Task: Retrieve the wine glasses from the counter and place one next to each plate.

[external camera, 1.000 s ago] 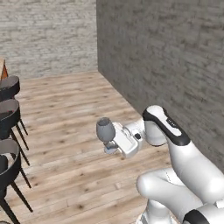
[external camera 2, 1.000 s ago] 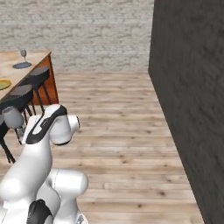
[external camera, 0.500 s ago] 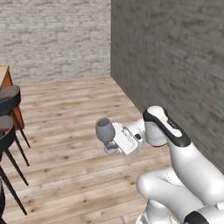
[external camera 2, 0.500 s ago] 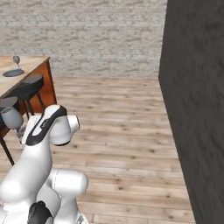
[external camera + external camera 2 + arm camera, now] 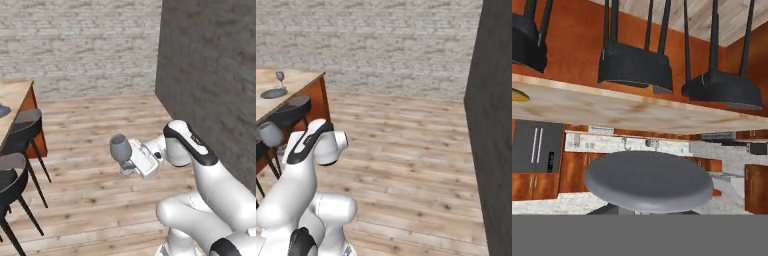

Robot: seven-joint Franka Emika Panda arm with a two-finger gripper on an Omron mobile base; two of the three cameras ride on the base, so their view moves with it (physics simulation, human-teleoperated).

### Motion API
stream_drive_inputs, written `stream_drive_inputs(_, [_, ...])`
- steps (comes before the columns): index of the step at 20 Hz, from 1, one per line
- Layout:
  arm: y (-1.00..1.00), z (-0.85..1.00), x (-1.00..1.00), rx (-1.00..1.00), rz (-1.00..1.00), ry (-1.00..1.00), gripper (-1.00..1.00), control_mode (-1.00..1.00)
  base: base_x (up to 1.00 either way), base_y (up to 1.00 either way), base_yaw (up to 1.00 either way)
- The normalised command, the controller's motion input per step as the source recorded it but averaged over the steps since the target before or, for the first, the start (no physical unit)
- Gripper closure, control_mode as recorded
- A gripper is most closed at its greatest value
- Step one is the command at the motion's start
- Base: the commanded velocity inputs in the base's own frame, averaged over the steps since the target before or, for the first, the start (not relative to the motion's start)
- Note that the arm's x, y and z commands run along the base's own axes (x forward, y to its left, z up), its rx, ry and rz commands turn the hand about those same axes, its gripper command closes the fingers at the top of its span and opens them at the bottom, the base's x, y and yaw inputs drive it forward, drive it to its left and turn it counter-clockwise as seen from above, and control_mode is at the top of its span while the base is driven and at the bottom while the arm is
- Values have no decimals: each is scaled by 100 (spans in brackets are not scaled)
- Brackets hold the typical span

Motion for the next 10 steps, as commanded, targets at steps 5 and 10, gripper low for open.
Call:
stream_drive_inputs(5, [0,0,0,0,0,0,100,100,100,1,41])
stream_drive_inputs(10, [0,0,0,0,0,0,100,100,100,3,55])
